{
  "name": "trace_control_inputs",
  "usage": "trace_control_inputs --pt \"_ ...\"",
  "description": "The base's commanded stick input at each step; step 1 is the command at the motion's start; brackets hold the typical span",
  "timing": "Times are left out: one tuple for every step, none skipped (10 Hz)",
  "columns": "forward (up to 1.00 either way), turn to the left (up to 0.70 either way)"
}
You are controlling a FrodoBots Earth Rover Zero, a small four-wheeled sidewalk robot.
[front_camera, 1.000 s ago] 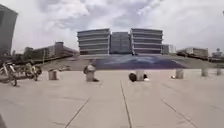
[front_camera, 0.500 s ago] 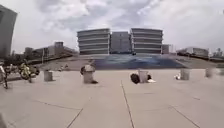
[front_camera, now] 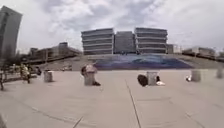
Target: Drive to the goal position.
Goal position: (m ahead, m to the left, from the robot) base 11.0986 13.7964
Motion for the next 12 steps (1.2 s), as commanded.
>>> trace_control_inputs --pt "0.70 0.00" --pt "0.70 0.00" --pt "0.70 0.00" --pt "0.70 -0.02" --pt "0.70 -0.02" --pt "0.70 -0.02" --pt "0.70 -0.16" --pt "0.70 -0.15" --pt "0.70 -0.04" --pt "0.70 0.00" --pt "0.70 0.00" --pt "0.70 0.00"
